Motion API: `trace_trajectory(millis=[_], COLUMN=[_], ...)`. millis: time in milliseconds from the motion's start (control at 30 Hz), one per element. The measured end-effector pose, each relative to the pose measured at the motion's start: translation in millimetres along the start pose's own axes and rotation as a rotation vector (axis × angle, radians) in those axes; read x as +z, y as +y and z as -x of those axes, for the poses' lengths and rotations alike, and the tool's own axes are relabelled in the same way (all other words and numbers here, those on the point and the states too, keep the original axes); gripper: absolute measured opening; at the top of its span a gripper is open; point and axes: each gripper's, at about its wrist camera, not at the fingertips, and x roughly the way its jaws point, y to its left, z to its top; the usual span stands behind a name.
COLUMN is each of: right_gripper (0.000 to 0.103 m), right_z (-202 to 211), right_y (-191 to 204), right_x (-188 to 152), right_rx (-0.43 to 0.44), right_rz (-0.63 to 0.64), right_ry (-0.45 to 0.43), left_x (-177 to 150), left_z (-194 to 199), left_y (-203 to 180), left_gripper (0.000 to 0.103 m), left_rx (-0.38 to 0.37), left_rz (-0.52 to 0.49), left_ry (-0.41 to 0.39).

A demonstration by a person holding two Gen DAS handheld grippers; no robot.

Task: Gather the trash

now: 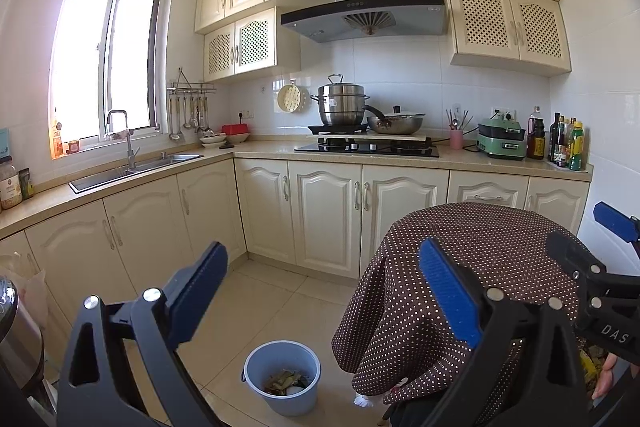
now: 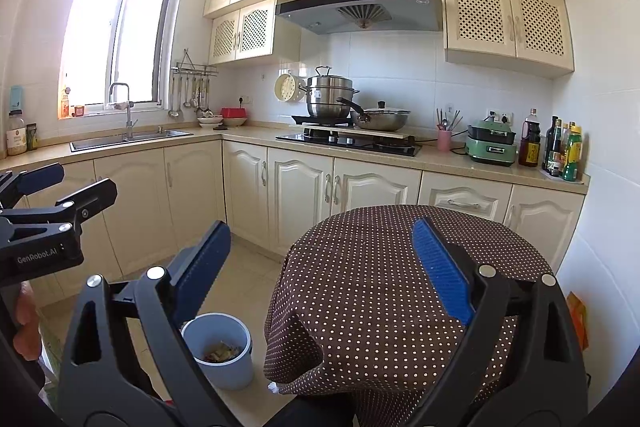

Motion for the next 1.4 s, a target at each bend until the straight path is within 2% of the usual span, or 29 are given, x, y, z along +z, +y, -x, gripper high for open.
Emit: trace_trajectory(millis=[1400], right_gripper=[0.091], right_z=[-15], right_y=[6], right_x=[-5], right_rx=[0.016], right_rz=[0.004], right_ry=[0.044], left_x=[-6], left_z=[-13], left_y=[9], left_gripper=[0.095], left_rx=[0.009], left_rz=[0.001], left_ry=[0.05])
